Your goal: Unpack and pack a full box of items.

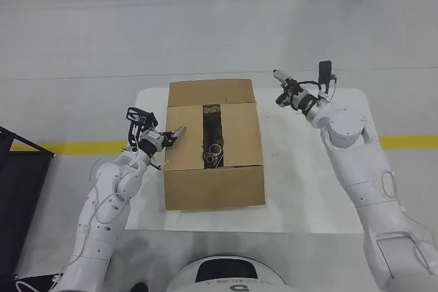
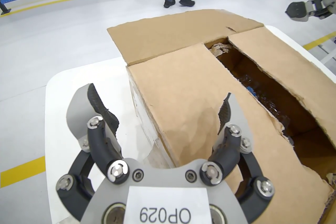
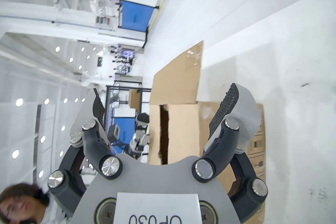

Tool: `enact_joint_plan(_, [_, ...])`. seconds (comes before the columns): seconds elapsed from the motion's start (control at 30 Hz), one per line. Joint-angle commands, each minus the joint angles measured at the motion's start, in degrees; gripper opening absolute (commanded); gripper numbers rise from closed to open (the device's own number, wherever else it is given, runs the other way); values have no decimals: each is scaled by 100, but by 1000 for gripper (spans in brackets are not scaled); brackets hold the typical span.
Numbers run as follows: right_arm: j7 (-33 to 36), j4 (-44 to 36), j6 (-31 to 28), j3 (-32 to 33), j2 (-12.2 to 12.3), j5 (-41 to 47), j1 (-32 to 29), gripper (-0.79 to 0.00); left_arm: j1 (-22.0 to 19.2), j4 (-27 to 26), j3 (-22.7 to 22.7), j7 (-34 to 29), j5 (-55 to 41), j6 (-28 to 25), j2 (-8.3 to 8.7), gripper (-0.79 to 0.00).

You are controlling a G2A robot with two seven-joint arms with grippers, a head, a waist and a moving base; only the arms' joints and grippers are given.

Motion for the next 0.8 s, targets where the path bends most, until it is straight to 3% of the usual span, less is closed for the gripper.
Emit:
enact_joint_plan(0.0, [-99, 516, 24, -244, -80, -42, 295, 0, 0, 0, 0, 0, 0, 0, 0, 0])
enact_joint_plan(0.27, [-496, 1995, -937, -1050, -489, 122, 1035, 0, 0, 0, 0, 0, 0, 0, 0, 0])
enact_joint_plan(0.5, [391, 3099, -1982, -1387, -843, 1014, 1528, 0, 0, 0, 0, 0, 0, 0, 0, 0])
enact_joint_plan(0.77, [1274, 3905, -3264, -1230, -1030, 1930, 1793, 0, 0, 0, 0, 0, 0, 0, 0, 0])
